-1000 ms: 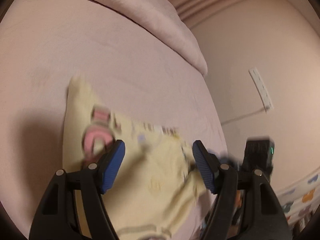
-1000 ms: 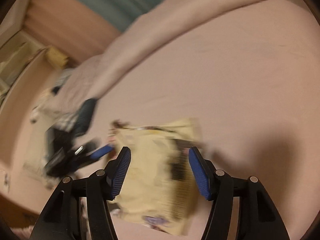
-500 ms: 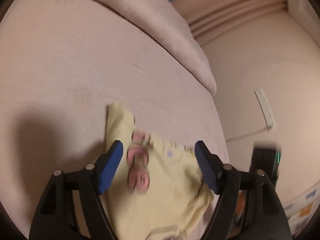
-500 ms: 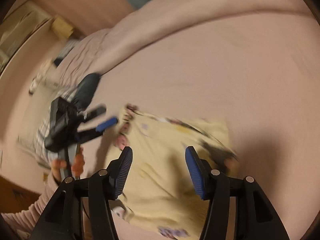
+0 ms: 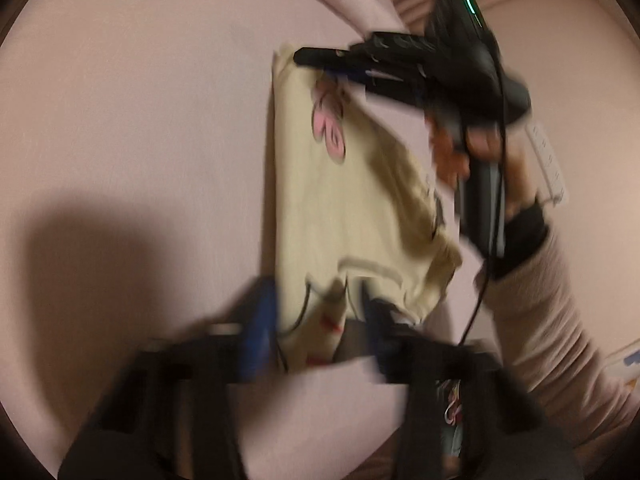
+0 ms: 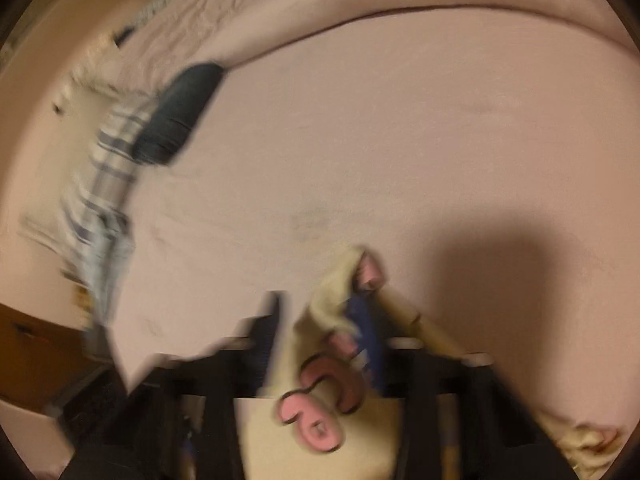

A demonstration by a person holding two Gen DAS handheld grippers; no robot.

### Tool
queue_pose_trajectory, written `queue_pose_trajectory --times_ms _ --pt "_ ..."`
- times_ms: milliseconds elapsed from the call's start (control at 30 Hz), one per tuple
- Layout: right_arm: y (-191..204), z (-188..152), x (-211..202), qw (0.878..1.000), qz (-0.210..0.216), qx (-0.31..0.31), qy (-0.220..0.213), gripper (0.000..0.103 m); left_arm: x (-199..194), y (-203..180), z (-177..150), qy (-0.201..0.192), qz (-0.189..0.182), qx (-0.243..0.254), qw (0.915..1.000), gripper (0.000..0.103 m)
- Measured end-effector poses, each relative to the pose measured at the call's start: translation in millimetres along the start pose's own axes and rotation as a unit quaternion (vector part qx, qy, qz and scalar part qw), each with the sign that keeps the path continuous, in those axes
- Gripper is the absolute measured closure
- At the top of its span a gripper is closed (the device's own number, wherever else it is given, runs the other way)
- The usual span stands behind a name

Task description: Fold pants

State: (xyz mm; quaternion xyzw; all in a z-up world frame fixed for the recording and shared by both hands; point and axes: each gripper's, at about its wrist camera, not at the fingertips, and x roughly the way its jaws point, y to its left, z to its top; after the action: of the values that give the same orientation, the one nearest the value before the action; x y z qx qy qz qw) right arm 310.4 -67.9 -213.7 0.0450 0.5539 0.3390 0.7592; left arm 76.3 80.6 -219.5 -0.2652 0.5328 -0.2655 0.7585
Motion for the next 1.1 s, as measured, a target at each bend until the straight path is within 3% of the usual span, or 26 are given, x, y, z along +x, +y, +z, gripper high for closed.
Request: queue_pose_trajectory --times_ms 33,167,300,333,367,433,533,633,800,933,1100 --pt "-4.0 0.8 1.1 1.000 -0.006 0.008 0.003 0.094 4.5 -1.6 -5.9 0.005 0.022 0.008 0.9997 0.091" --pt "-2.1 -1.5 1.2 0.999 -0.032 -0.003 0.010 0.095 5.7 -10.8 -16.4 -0.012 0.049 0.023 0.9985 0.092" --pt "-0.5 -6.0 -30.2 0.997 -0.026 0.029 -0.062 0.094 2.0 -35.8 -27.2 -0.021 0.108 0.077 0.9910 0.090" --pt "-2.5 -11.2 -43.1 0.996 -0.010 0.040 -0.080 0.089 -0.2 -40.8 -27.5 -0.025 0.112 0.082 0.9900 0.089" --pt "-2.5 -21.3 -58.3 0.994 0.011 0.046 -0.098 0.077 -3.1 -46.0 -30.7 -0.030 0.116 0.087 0.9890 0.086" --pt "1.1 -43.1 -82.3 0.992 0.019 0.042 -0.121 0.060 -8.9 -48.5 -31.4 -0.041 0.130 0.097 0.9858 0.064" --pt "-1.7 -83.6 -109.7 0.990 0.008 0.038 -0.132 0.058 -14.4 -55.3 -31.0 -0.060 0.145 0.108 0.9817 0.044" --pt "-17.2 -121.3 -132.2 0.988 -0.017 0.049 -0.142 0.058 -15.1 -57.3 -25.4 -0.071 0.153 0.117 0.9786 0.035" --pt "-53.1 -162.5 -155.5 0.978 -0.060 0.110 -0.168 0.053 -7.7 -54.1 -13.4 -0.077 0.164 0.121 0.9759 0.032" --pt "-87.0 -194.0 -162.5 0.968 -0.066 0.168 -0.174 0.047 5.6 -43.2 0.7 -0.065 0.140 0.088 0.9841 0.031" --pt "-104.1 -209.4 -148.3 0.966 -0.052 0.203 -0.153 0.046 11.2 -25.6 18.5 -0.052 0.105 0.035 0.9925 0.031"
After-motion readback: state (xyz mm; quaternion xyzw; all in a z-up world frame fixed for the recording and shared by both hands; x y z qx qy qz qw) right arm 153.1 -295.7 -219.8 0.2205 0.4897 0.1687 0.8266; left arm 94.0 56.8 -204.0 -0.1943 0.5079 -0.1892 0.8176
